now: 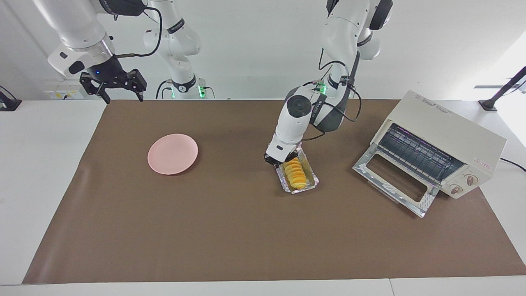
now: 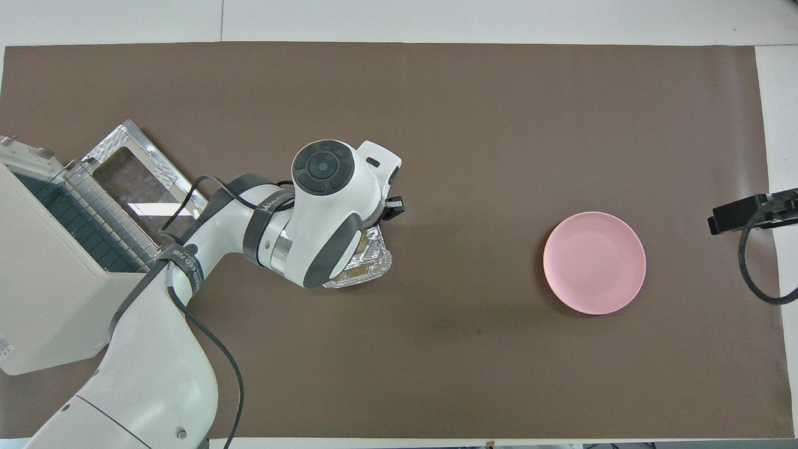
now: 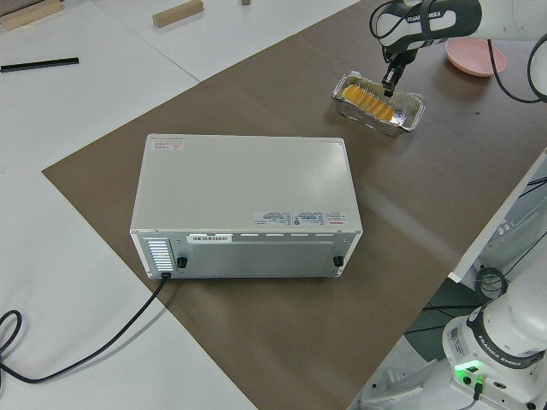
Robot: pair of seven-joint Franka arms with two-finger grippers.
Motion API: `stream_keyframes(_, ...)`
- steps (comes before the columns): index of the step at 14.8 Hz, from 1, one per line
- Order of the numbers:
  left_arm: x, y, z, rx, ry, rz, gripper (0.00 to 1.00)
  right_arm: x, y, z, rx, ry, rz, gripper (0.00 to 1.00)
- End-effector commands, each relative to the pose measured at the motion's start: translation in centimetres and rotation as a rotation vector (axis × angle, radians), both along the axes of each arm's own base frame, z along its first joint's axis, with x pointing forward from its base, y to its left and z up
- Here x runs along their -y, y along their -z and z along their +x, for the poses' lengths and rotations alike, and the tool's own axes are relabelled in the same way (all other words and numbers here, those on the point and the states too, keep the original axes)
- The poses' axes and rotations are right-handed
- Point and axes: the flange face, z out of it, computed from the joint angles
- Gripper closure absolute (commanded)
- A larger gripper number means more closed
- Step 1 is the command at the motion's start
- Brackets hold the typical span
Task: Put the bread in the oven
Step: 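Lift the foil tray with the left gripper into the open oven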
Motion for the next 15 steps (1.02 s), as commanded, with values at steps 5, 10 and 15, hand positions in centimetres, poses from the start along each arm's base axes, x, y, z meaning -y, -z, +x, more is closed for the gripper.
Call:
stream_keyframes(5,-14.8,-11.3,6.6,-0.062,-0.254,0.192,1.00,0.1,0.0,-0.7,-0.008,-0.012,0.003,0.00)
stream_keyframes(10,-29.0,-10.0,10.2,-0.053,-0.473,0.223,1.00,0.0,0.0,-0.7,-0.006,-0.012,0.003,0.00)
stream_keyframes(15,-35.5,-7.7,9.1,-0.029,-0.503,0.197,1.00,0.1,0.0,-0.7,-0.008,-0.012,0.003,0.00)
